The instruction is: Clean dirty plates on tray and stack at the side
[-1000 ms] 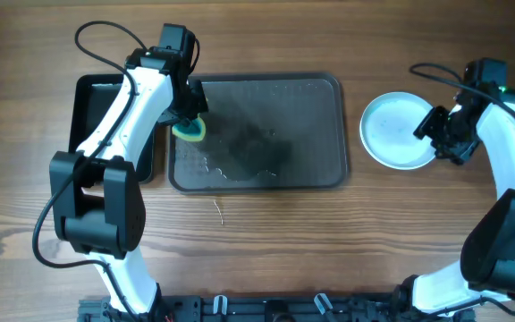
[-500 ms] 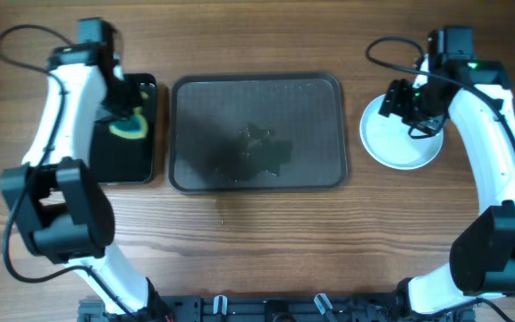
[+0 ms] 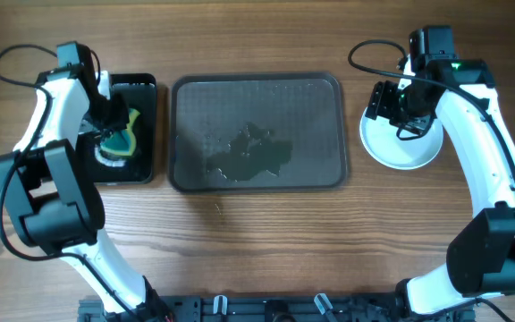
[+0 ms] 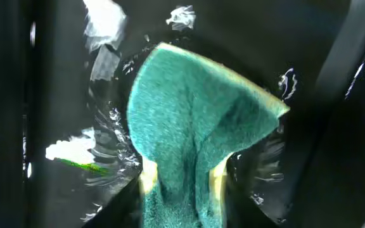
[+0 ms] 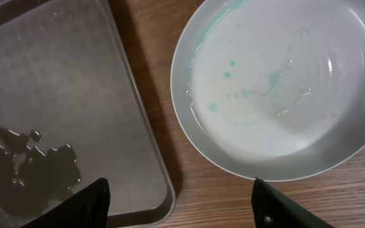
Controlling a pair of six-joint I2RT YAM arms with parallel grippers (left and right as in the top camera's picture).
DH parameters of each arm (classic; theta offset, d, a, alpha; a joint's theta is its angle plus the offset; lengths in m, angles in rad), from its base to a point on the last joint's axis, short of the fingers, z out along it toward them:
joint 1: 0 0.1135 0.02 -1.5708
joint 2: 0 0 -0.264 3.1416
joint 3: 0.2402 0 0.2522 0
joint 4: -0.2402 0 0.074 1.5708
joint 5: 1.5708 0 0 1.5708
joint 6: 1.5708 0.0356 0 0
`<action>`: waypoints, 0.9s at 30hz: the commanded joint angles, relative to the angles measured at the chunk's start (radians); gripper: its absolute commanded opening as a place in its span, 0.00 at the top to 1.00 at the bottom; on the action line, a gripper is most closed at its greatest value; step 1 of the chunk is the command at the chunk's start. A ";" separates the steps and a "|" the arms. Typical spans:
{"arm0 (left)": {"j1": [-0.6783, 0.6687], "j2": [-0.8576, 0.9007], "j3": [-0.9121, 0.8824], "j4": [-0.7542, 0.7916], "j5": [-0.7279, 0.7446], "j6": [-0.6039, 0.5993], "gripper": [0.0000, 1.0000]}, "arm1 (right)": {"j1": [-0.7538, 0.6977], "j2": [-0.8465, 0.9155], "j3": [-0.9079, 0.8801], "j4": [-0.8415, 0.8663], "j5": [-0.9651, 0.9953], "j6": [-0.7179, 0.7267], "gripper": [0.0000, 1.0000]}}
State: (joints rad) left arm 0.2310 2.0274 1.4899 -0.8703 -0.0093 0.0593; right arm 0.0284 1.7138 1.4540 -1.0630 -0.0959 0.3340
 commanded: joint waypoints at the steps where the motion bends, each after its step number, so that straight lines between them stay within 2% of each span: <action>1: 0.000 0.003 -0.005 0.005 0.016 0.015 0.20 | 0.002 -0.018 0.017 -0.009 0.022 -0.029 0.28; 3: 0.000 0.002 -0.004 0.007 0.016 0.015 0.02 | 0.002 -0.018 0.017 -0.008 0.022 -0.032 0.28; 4: 0.000 0.001 -0.003 0.007 0.016 0.015 0.00 | 0.002 -0.018 0.017 -0.007 0.022 -0.032 0.28; 9: -0.001 -0.079 0.037 -0.026 0.017 -0.024 0.00 | 0.003 -0.044 0.047 -0.026 0.022 -0.044 0.29; 13: -0.011 -0.222 0.093 -0.092 0.021 -0.152 0.00 | 0.002 -0.131 0.092 -0.059 0.041 -0.046 0.27; 16: -0.011 -0.335 0.092 -0.115 0.021 -0.173 0.00 | 0.002 -0.240 0.096 -0.077 0.058 -0.047 0.15; 17: -0.011 -0.361 0.092 -0.114 0.020 -0.173 0.00 | 0.002 -0.284 0.097 -0.086 0.065 -0.047 0.00; 27: -0.011 -0.410 0.092 -0.114 0.020 -0.173 0.00 | 0.002 -0.607 0.096 -0.228 0.071 -0.042 0.00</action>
State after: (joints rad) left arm 0.2245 1.6035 1.5841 -0.9844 -0.0017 -0.0937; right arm 0.0284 1.1790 1.5330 -1.2564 -0.0437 0.2966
